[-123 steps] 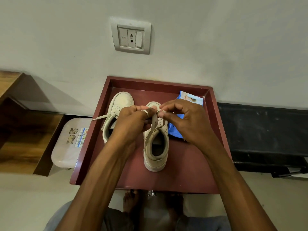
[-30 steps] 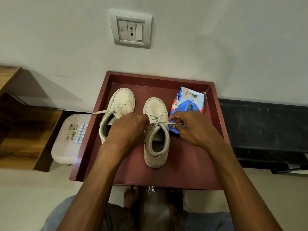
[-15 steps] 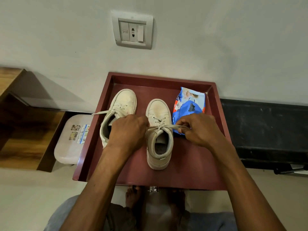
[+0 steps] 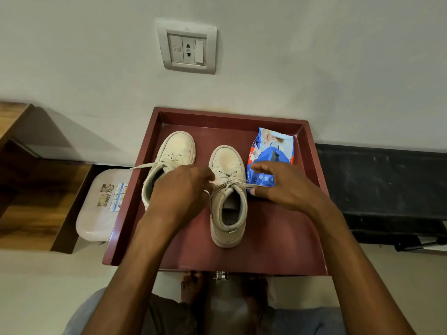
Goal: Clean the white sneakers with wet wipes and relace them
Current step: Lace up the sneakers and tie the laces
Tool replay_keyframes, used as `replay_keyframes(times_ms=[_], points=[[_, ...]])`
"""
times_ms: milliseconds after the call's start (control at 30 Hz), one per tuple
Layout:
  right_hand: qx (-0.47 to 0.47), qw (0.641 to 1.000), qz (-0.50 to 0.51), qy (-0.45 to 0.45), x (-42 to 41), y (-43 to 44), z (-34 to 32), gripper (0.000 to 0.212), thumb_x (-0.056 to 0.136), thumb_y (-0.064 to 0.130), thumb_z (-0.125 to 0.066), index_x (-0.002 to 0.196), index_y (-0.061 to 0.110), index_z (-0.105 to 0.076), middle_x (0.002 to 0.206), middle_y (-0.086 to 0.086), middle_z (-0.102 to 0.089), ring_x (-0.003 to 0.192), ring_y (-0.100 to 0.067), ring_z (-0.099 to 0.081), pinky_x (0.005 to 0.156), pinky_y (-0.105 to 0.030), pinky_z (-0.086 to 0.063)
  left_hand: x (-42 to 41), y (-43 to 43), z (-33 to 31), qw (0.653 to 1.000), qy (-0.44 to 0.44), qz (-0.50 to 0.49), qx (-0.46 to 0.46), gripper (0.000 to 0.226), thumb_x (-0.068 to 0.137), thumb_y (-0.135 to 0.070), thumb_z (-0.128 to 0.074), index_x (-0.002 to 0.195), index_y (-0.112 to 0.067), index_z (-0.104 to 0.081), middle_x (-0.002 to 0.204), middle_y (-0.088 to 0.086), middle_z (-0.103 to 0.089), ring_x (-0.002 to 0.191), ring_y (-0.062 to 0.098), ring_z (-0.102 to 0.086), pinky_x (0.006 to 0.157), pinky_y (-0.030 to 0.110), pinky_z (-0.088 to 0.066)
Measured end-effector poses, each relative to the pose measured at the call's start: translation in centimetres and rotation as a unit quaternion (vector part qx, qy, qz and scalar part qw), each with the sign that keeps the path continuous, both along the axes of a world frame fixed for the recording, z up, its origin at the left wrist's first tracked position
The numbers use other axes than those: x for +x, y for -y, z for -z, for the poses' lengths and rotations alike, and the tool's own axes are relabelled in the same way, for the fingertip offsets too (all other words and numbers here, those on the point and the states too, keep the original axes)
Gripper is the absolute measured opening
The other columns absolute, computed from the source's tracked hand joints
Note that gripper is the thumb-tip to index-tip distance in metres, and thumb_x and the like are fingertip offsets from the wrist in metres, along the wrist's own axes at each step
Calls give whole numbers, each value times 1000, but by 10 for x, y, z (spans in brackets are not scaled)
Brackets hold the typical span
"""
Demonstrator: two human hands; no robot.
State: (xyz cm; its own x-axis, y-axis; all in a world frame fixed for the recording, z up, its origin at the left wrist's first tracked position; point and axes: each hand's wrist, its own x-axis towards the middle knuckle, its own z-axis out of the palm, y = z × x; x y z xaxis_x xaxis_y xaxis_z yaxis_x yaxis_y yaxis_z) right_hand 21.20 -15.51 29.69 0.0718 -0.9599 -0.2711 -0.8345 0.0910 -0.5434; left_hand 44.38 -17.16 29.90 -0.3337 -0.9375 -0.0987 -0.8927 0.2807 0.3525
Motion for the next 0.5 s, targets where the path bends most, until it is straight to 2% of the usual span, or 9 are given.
replay_keyframes(times_ms=[67, 100, 167, 233, 300, 367, 433, 500], points=[[7, 1000, -5, -7, 3, -4, -11, 70, 83, 37, -76, 144, 26, -45, 148, 5, -45, 135, -14, -41, 100, -24, -36, 2, -4, -9, 999, -22, -32, -26, 20, 90, -28, -63, 108, -32, -71, 107, -6, -73, 102, 23, -67, 78, 39, -56], [7, 1000, -4, -15, 5, -5, -18, 70, 81, 36, -77, 143, 26, -45, 148, 3, -42, 134, -14, -41, 99, -25, -37, 5, -6, -14, 997, -18, -56, -44, 17, 90, -32, -64, 105, -31, -72, 104, -5, -74, 98, 25, -68, 77, 39, -56], [-12, 999, 0, -34, 12, -9, -32, 60, 80, 33, -79, 132, 26, -51, 139, 2, -44, 124, -15, -46, 89, -24, -39, 17, -11, -23, 992, 16, -102, -74, 16, 91, -42, -65, 102, -33, -72, 100, -4, -75, 94, 28, -69, 74, 37, -56], [-46, 997, -6, -59, 25, -18, -46, 40, 81, 35, -77, 115, 28, -58, 123, 6, -52, 111, -13, -51, 80, -25, -43, 35, -19, -34, 986, 78, -119, -86, 21, 89, -50, -66, 104, -37, -72, 99, -3, -75, 91, 27, -69, 71, 34, -55], [-37, 994, -38, -98, 42, -29, -58, 28, 80, 44, -75, 101, 30, -63, 106, 12, -60, 99, -10, -56, 76, -27, -48, 50, -26, -39, 981, 158, -97, -61, 32, 87, -58, -66, 112, -38, -71, 100, -4, -74, 89, 23, -70, 71, 32, -56], [-9, 987, -80, -136, 60, -38, -59, 30, 76, 50, -73, 96, 28, -66, 97, 10, -65, 91, -13, -61, 77, -32, -52, 57, -30, -39, 974, 215, -72, -7, 43, 85, -64, -65, 121, -41, -66, 111, -8, -72, 95, 17, -68, 80, 35, -57], [2, 977, -127, -170, 74, -43, -52, 34, 74, 51, -72, 93, 24, -66, 92, 6, -65, 88, -19, -61, 74, -34, -52, 61, -32, -35, 971, 230, -54, 30, 50, 83, -67, -67, 127, -44, -60, 123, -12, -67, 105, 15, -66, 86, 37, -57], [15, 968, -166, -186, 81, -45, -42, 36, 73, 52, -73, 79, 20, -58, 79, 6, -57, 78, -20, -57, 62, -30, -42, 64, -30, -26, 973, 223, -37, 50, 54, 81, -62, -71, 131, -43, -58, 128, -12, -66, 111, 17, -65, 89, 40, -57]])
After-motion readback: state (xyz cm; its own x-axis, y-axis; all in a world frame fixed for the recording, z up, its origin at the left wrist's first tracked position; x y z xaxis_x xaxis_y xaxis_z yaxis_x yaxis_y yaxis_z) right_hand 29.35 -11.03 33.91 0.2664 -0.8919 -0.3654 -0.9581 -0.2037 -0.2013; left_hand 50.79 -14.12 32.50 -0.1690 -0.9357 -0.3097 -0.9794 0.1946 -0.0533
